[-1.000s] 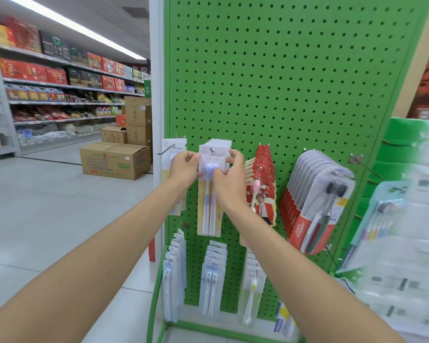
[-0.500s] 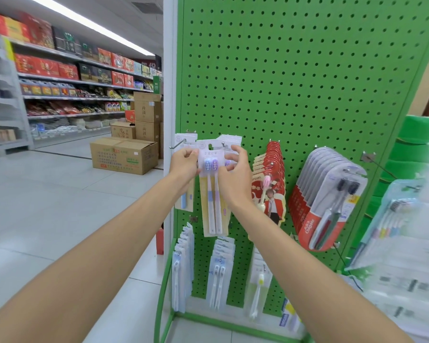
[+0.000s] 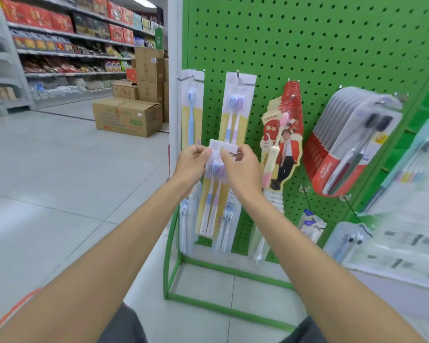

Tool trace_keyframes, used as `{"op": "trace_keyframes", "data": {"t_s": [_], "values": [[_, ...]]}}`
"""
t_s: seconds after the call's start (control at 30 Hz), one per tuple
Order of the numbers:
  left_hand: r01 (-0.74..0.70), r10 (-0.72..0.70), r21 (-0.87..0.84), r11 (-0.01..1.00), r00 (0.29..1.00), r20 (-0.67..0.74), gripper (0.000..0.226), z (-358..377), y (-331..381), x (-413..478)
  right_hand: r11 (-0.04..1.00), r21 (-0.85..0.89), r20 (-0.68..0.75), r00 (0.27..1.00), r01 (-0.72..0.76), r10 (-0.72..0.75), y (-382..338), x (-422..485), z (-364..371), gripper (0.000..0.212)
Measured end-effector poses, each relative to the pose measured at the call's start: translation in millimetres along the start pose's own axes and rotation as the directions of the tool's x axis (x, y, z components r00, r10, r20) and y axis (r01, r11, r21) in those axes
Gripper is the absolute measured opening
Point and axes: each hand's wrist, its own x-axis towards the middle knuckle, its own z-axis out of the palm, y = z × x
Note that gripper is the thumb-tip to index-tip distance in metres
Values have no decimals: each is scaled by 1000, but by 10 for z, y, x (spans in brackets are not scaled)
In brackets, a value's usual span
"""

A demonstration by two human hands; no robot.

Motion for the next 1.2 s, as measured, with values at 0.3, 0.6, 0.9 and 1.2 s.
{"op": "trace_keyframes", "data": {"t_s": [0.3,0.6,0.9,1.2], "values": [[54,-44,-62,997,988,145,14,124,-502,-353,995,88,-3,999,-40,40,674,-223,-27,39],[240,-229,-131,962,969,91,15,199,-645,-371,948,115,295,921,-298,254,1040,-454,-51,47],[377,-387,-295,878,922,25,19,128,-697,-443,915,163,537,811,-369,232,1214,-635,-150,16],[474,-626,-606,639,778,-51,15,-67,-760,-300,927,-112,685,648,-358,334,1344,-800,-214,28]]}}
